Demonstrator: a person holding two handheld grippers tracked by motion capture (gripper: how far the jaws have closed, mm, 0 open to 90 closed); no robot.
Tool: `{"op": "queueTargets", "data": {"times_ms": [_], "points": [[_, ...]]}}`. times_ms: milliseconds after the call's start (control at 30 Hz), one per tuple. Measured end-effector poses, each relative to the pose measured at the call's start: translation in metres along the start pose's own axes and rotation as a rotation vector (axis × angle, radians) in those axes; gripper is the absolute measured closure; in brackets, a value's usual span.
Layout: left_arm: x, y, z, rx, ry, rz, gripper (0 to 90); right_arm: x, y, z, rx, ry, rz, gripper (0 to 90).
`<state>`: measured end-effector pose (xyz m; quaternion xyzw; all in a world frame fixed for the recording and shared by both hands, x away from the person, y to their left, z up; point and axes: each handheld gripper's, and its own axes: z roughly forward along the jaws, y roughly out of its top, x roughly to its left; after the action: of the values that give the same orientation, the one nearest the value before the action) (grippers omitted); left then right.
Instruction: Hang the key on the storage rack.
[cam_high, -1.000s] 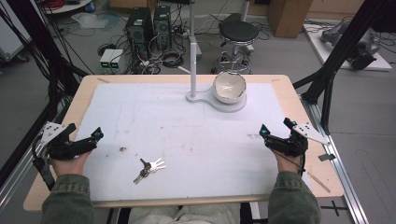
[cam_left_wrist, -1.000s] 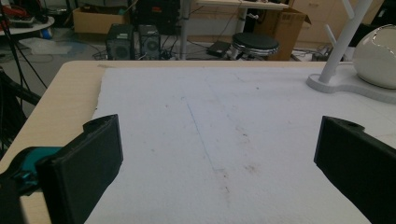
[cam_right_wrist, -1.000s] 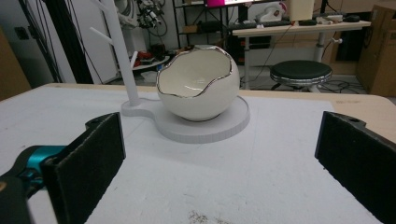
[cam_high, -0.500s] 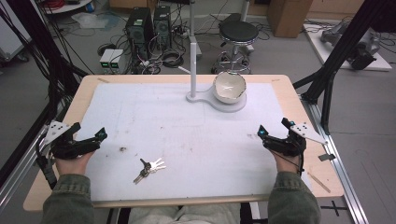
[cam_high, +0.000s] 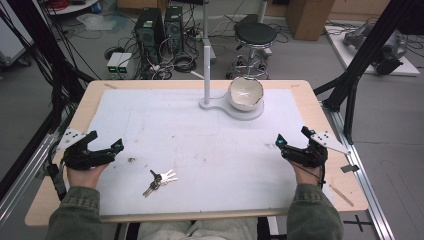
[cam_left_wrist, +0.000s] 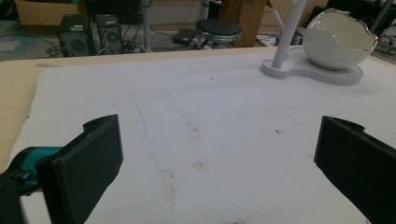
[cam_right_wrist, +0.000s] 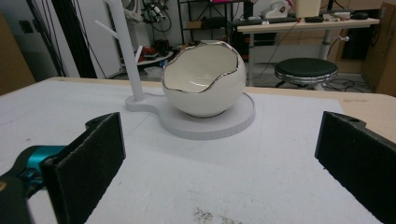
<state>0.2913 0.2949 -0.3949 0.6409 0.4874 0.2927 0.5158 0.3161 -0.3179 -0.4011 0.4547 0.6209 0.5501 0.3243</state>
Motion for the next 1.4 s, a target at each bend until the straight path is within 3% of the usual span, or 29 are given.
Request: {"op": "queueTargets", "data": {"times_ms": [733,933,1133,1400], "points": [[-0.039,0.004,0.019,0.120,-0.114,0.122,1.7,0.000,-0.001,0.002,0.016,0.015,-0.003,0.6],[-0.045,0.002,0.023,0.150,-0.117,0.160,1.7,-0.001,-0.001,0.003,0.018,0.018,-0.005,0.6],[-0.050,0.001,0.025,0.164,-0.134,0.166,1.7,0.000,-0.001,0.004,0.028,0.020,0.000,0.6],[-0.063,-0.001,0.032,0.224,-0.158,0.218,1.7,-0.001,-0.002,0.005,0.038,0.024,-0.006,0.6]]}}
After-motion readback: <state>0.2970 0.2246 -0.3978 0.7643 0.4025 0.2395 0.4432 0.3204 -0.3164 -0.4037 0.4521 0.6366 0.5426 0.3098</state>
